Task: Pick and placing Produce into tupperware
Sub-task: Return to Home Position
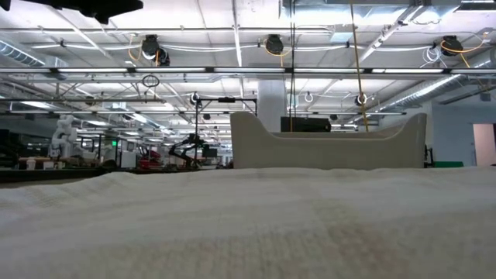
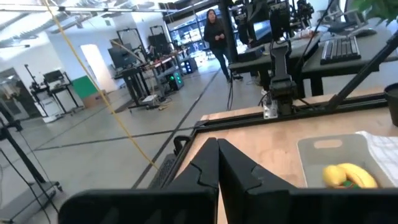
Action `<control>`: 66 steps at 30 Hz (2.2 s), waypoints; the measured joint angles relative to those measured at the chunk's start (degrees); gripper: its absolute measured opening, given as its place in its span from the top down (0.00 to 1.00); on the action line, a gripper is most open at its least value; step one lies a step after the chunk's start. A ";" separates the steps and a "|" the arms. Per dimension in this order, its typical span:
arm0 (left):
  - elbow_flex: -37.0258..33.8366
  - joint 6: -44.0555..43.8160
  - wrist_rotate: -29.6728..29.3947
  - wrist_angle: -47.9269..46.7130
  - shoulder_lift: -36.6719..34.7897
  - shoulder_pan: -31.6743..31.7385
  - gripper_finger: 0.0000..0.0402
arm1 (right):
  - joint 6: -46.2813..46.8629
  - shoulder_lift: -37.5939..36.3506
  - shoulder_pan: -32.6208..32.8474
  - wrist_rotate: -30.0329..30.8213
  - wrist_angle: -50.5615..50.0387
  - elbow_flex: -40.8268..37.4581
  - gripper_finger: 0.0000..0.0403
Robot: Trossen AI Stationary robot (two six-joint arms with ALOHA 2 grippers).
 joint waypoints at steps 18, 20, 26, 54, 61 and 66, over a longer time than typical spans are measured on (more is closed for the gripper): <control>0.00 0.45 0.18 -5.01 -6.95 -0.01 1.00 | -2.92 -9.18 -4.84 -0.03 -3.90 2.80 1.00; 0.00 -0.05 0.16 -6.66 -6.72 0.00 1.00 | -2.92 -9.15 -5.22 -0.22 -4.59 2.78 1.00; 0.00 -2.61 0.04 -10.39 -6.38 -0.02 1.00 | -3.32 -10.72 -6.77 -2.44 -5.08 1.88 1.00; -0.02 -5.17 1.55 -9.51 -6.36 -0.07 1.00 | -7.86 -15.48 -1.94 -10.40 34.31 -31.02 1.00; -0.02 -5.14 1.55 -9.44 -6.36 -0.07 1.00 | -7.60 -17.01 -1.66 -11.66 36.51 -34.46 1.00; -0.27 -5.13 2.78 -9.19 -6.36 -0.07 1.00 | -7.46 -17.11 -1.66 -13.13 37.78 -37.27 1.00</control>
